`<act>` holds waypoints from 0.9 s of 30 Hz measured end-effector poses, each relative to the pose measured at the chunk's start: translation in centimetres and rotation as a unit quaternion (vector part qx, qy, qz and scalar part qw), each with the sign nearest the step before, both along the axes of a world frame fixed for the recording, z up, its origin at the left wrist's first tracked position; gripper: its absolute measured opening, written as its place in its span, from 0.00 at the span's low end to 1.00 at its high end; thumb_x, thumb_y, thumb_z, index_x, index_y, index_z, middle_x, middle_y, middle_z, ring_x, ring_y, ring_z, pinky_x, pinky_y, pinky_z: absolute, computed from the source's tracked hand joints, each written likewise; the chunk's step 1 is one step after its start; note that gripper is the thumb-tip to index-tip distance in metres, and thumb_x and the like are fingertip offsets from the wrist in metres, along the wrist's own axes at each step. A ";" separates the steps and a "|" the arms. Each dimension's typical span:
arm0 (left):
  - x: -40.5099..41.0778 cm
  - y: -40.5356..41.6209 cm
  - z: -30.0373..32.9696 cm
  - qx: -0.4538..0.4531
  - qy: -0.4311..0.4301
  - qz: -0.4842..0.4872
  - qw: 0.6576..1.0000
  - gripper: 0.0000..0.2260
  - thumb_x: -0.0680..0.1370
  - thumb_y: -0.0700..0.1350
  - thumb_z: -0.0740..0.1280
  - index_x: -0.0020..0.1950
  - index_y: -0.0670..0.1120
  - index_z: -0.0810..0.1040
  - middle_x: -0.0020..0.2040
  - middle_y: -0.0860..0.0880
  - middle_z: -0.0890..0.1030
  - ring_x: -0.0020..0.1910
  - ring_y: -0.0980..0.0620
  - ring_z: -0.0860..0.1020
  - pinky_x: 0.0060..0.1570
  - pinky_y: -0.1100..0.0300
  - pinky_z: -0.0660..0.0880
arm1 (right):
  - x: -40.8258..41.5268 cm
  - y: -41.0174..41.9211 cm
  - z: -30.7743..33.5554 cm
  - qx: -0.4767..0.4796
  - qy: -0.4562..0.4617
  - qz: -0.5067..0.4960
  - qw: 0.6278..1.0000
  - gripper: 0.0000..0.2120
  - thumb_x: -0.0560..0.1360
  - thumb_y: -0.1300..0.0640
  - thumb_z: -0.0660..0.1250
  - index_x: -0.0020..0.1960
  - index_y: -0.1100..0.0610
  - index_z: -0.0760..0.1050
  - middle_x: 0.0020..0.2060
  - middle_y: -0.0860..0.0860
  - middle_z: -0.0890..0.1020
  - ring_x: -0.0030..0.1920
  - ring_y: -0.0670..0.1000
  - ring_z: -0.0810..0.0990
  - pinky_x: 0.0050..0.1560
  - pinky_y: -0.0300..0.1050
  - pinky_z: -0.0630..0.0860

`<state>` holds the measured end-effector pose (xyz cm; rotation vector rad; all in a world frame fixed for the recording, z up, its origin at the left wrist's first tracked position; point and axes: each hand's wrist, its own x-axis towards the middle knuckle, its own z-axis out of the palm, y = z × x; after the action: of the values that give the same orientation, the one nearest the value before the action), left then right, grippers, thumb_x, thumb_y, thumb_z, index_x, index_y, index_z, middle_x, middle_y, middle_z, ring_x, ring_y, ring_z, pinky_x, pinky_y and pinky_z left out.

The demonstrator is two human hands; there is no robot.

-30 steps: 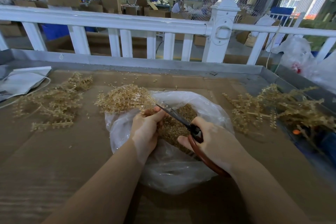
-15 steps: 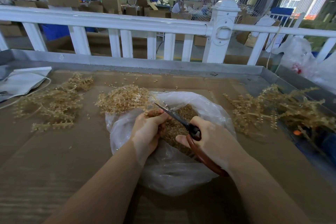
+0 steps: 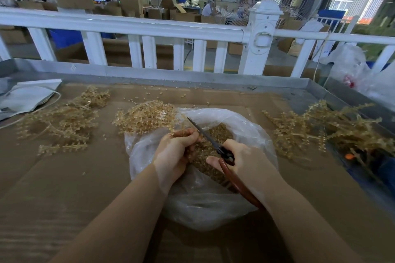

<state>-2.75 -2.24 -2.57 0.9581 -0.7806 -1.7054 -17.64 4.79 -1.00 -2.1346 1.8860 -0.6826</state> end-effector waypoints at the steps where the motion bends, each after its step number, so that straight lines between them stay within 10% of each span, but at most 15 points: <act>1: 0.0 0.0 0.0 -0.001 0.002 -0.001 1.000 0.06 0.75 0.30 0.65 0.42 0.40 0.75 0.26 0.48 0.78 0.22 0.57 0.71 0.21 0.67 0.66 | -0.1 0.0 0.1 -0.002 0.006 0.000 1.000 0.15 0.74 0.37 0.62 0.46 0.48 0.69 0.32 0.41 0.72 0.32 0.37 0.72 0.31 0.27 0.68; 16: -0.1 0.3 -0.4 -0.010 0.007 -0.014 1.000 0.20 0.65 0.36 0.70 0.56 0.37 0.76 0.38 0.46 0.80 0.32 0.53 0.78 0.32 0.60 0.75 | -0.3 0.1 -0.4 -0.027 -0.011 -0.012 0.999 0.15 0.73 0.35 0.62 0.42 0.46 0.67 0.32 0.44 0.74 0.32 0.40 0.74 0.32 0.32 0.64; 27: -0.3 -0.6 -0.7 0.021 0.071 0.011 0.997 0.08 0.74 0.31 0.65 0.41 0.42 0.72 0.44 0.43 0.80 0.44 0.49 0.80 0.45 0.56 0.72 | -0.3 0.1 -1.0 -0.050 0.018 -0.019 0.998 0.18 0.73 0.34 0.61 0.48 0.49 0.69 0.36 0.44 0.76 0.36 0.43 0.75 0.34 0.31 0.66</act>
<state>-3.06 -2.83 -3.30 0.8592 -0.6411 -1.7563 -17.97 4.91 -1.96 -2.1898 1.9542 -0.7685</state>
